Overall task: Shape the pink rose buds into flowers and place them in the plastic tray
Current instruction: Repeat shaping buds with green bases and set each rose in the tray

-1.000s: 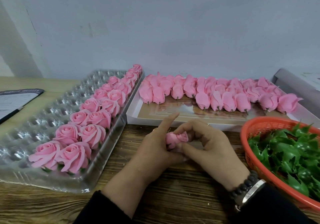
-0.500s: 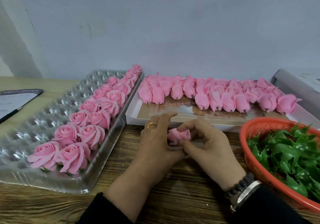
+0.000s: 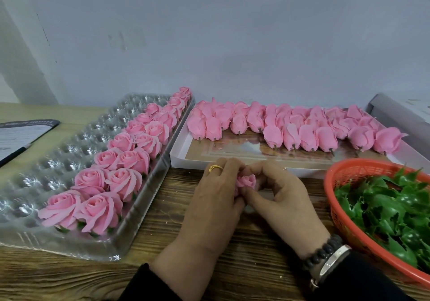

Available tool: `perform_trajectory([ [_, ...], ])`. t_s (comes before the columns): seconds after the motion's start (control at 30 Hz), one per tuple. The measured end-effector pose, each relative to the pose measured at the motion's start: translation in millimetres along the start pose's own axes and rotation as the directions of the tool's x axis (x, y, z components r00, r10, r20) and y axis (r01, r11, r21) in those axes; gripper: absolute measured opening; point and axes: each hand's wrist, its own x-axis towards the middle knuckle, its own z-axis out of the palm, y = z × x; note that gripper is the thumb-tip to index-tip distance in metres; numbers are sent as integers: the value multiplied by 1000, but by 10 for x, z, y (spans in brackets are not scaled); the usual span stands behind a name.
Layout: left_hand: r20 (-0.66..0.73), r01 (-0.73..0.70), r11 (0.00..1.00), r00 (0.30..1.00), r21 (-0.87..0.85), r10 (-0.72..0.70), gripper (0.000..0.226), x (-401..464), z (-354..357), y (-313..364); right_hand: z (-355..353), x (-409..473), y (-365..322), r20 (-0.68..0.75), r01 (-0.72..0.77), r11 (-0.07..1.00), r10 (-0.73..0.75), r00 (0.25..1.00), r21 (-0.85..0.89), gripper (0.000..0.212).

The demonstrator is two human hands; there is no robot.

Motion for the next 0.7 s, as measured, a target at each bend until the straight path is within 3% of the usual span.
perform_trajectory([
  [0.4,24,-7,1000,1000,9,7,26,17,-32,-19,32,-14,-18,-34,-53,994,56,998,98,47],
  [0.57,22,-32,999,999,-19,33,11,21,-88,-20,12,-41,6,-36,-54,984,61,998,172,30],
  [0.7,-35,-40,997,999,-67,38,11,80,-220,55,17,-55,-23,4,-55,992,55,999,117,29],
])
